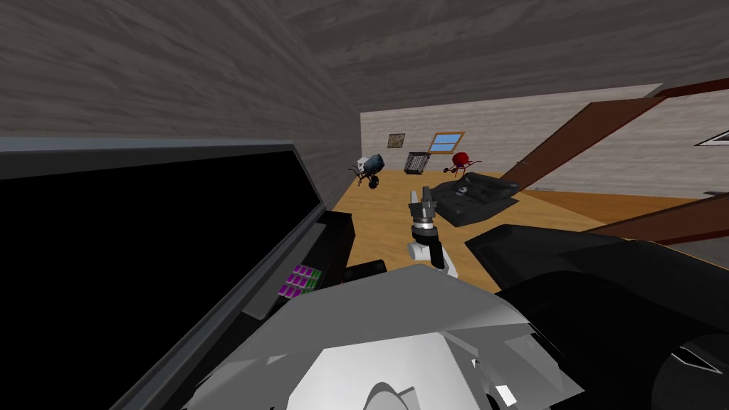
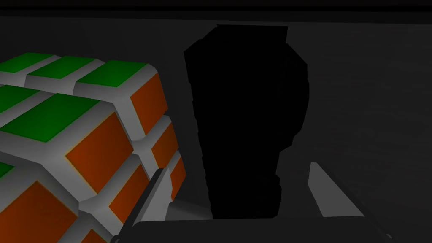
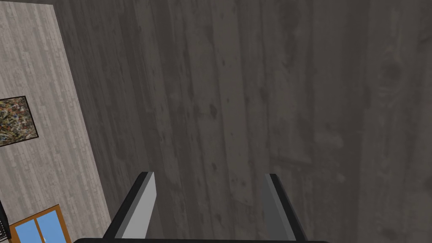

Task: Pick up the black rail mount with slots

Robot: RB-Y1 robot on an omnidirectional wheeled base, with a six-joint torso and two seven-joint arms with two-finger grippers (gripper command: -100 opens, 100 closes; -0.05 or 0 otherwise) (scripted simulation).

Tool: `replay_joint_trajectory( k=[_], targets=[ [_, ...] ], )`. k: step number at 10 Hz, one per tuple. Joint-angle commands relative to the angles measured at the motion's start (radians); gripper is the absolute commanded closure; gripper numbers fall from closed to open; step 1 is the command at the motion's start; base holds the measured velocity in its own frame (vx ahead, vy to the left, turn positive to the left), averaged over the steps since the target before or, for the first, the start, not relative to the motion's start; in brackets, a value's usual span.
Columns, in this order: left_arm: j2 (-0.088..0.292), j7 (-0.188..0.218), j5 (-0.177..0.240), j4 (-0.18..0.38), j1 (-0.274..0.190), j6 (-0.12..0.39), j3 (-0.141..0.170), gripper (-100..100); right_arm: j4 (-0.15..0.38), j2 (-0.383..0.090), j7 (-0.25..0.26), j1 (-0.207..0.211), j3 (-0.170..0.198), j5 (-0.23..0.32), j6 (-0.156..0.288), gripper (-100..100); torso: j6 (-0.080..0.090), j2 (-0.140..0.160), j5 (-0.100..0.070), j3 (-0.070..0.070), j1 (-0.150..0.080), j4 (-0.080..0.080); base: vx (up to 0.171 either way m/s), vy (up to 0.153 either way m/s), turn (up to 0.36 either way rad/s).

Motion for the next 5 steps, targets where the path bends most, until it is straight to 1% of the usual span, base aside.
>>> replay_joint_trajectory(
  k=[1,2,3,5],
  targets=[
    [-0.027,-0.016,-0.001,0.034,-0.015,-0.010,0.003,-100,0.000,0.000,0.000,0.000,0.000,0.000,0.000,0,0.000,0.000,0.000,0.000,0.000,0.000,-0.010,0.010,-0.032],
    [-0.017,-0.009,0.000,0.021,-0.012,-0.004,0.000,-100,0.000,0.000,0.000,0.000,0.000,0.000,0.000,0,0.000,0.000,0.000,0.000,0.000,0.000,0.000,0.000,0.000],
    [-0.019,-0.011,-0.001,0.023,-0.013,-0.005,0.000,100,0.000,0.000,0.000,0.000,0.000,0.000,0.000,0,0.000,0.000,0.000,0.000,-0.001,0.000,0.000,0.000,0.000],
    [-0.018,-0.012,-0.001,0.023,-0.013,-0.004,0.000,100,0.000,0.000,0.000,0.000,0.000,0.000,0.000,0,-0.001,-0.001,0.000,0.000,-0.001,0.000,0.000,0.000,0.000]
  ],
)
